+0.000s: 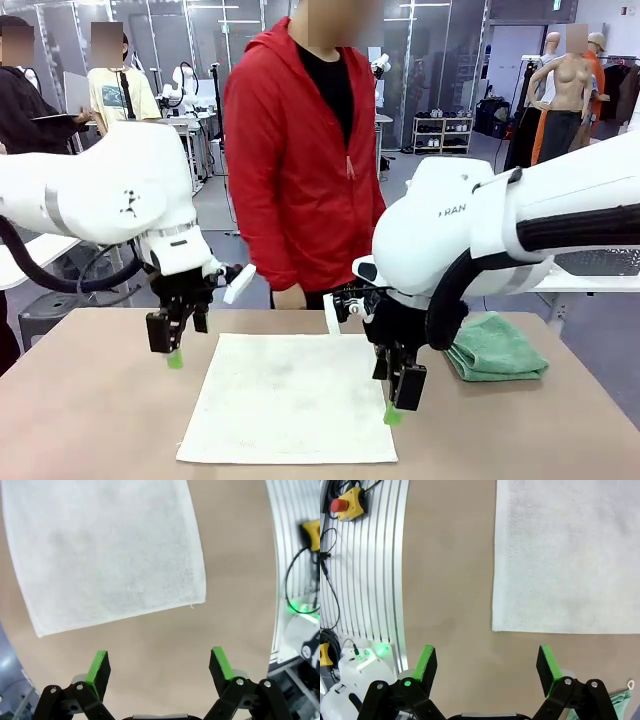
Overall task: Fold the towels and place them in the basket.
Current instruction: When a person lays out a Towel with hook on the table, fold it in half twice.
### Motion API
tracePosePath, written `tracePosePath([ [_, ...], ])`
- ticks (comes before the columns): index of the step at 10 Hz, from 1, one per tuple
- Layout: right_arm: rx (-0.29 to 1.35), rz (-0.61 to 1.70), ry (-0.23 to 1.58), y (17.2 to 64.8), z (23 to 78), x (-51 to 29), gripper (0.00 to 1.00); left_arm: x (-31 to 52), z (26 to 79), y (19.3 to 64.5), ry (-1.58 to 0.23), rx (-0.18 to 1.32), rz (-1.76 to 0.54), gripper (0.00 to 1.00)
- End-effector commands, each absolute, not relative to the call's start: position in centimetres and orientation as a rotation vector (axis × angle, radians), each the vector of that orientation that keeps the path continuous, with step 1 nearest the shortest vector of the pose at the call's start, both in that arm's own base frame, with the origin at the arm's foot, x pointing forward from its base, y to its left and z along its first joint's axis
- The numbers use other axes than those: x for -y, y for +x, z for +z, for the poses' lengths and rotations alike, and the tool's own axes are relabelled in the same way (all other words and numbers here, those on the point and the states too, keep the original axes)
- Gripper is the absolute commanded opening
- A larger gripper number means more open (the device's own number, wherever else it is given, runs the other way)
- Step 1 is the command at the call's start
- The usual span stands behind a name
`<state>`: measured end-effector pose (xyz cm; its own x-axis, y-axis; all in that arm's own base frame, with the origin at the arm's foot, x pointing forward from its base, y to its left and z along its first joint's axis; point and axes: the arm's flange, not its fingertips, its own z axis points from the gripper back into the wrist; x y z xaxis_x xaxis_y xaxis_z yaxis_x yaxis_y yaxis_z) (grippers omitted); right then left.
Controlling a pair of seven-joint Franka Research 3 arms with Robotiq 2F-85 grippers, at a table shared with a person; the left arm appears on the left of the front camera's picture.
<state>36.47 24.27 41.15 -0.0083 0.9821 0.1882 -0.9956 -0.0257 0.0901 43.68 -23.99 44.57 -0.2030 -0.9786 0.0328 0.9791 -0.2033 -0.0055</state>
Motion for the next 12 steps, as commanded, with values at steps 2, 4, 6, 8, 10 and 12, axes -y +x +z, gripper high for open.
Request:
tracePosePath([
  [2,0.067,1.524,0.152,37.3,38.8,-25.0,1.0,23.5,42.3,41.8,0.102,0.056,-1.622,1.0],
  [4,0.075,1.47,0.065,37.6,38.0,-25.7,1.0,23.9,41.3,41.8,0.125,0.091,-1.585,1.0],
  [6,0.079,1.45,0.008,37.6,37.5,-26.4,1.0,24.2,40.4,41.7,0.141,0.103,-1.605,1.0],
  [8,0.063,1.467,-0.016,37.7,37.5,-26.8,1.0,24.3,40.2,41.7,0.137,0.112,-1.581,1.0],
  [10,0.079,1.476,0.039,37.6,37.9,-26.2,1.0,24.0,40.8,41.8,0.105,0.09,-1.62,1.0],
  [12,0.079,1.476,0.039,37.6,37.9,-26.2,1.0,24.0,40.8,41.8,0.105,0.09,-1.62,1.0],
])
